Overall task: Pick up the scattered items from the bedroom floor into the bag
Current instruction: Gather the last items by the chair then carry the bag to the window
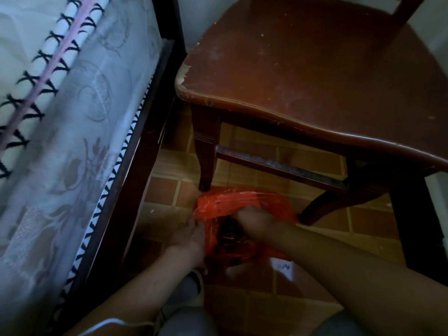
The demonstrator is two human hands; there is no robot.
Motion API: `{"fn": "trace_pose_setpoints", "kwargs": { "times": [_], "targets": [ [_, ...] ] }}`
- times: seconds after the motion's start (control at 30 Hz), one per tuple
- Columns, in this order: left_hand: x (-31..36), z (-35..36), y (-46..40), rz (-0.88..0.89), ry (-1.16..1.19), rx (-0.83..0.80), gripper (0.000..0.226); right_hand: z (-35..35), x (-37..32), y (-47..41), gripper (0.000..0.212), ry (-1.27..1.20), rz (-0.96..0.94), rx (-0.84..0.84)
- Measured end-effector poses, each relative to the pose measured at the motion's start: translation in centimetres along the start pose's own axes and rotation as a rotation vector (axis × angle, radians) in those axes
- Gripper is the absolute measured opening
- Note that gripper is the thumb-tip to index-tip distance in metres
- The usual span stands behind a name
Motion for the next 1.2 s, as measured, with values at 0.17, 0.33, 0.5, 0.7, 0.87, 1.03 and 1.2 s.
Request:
{"fn": "trace_pose_setpoints", "kwargs": {
  "times": [0.17, 0.33, 0.5, 0.7, 0.87, 1.03, 1.2],
  "targets": [
    [1.5, -1.8, 0.9, 0.07, -0.038, 0.175, 0.031, -0.2, -0.4, 0.6, 0.03, 0.095, -0.063, -0.059],
    [0.5, -7.7, 4.8, 0.061, 0.184, 0.409, 0.014, 2.8, -1.2, 0.9, 0.034, 0.361, -0.185, -0.104],
    [0.4, -11.2, 8.8, 0.124, 0.317, 0.642, 0.027, 3.2, -1.3, -0.3, 0.055, 0.437, -0.241, 0.078],
    [1.1, -11.8, 10.1, 0.291, 0.586, 0.697, 0.039, 0.8, -0.6, -0.1, 0.066, 0.361, -0.17, 0.125],
    [1.0, -12.0, 10.1, 0.494, 0.903, 0.697, 0.033, 1.4, 0.8, -1.0, 0.084, 0.174, -0.067, 0.059],
    [1.9, -11.4, 9.3, 0.541, 0.928, 0.628, 0.029, 2.8, 0.0, -1.6, 0.073, 0.202, -0.078, 0.016],
    [1.5, -11.3, 8.8, 0.476, 0.812, 0.588, 0.037, 0.4, -0.7, -1.5, 0.065, 0.22, -0.06, 0.067]
  ]
}}
Point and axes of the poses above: each hand's wrist, its own y-axis away from the middle knuckle, its own z-axis out of the palm, x = y × z, the point moved 9 cm from there along -y, towards the middle knuckle, and after that the axes turned 12 degrees about -x, right-handed, at the moved point
